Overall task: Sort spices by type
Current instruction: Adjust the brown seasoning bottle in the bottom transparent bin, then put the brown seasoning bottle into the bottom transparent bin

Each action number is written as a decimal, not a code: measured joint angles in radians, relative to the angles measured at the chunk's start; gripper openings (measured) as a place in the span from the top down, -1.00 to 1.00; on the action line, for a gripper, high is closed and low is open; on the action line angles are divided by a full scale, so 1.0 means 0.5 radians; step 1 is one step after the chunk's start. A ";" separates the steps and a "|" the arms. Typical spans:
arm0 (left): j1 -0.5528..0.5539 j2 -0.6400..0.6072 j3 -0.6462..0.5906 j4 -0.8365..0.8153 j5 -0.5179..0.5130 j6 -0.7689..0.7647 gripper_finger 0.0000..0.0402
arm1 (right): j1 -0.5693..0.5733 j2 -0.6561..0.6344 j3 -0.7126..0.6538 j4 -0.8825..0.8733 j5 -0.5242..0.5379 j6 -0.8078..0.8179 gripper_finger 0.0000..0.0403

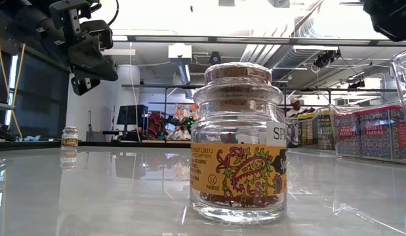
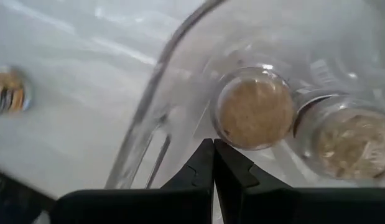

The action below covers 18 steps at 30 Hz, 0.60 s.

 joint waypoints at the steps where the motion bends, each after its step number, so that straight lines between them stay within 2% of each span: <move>1: 0.000 0.000 0.000 0.001 0.000 0.000 1.00 | 0.000 -0.015 0.000 0.011 -0.028 -0.017 1.00; 13: 0.001 -0.001 0.000 0.008 0.019 -0.008 1.00 | 0.083 -0.357 0.000 -0.131 0.058 -0.063 1.00; 16: 0.001 -0.015 0.054 -0.003 0.308 -0.127 1.00 | 0.087 -0.491 0.000 -0.128 0.114 -0.183 1.00; 18: 0.001 -0.039 0.144 -0.009 0.565 -0.137 1.00 | 0.086 -0.579 0.000 -0.112 0.273 -0.267 1.00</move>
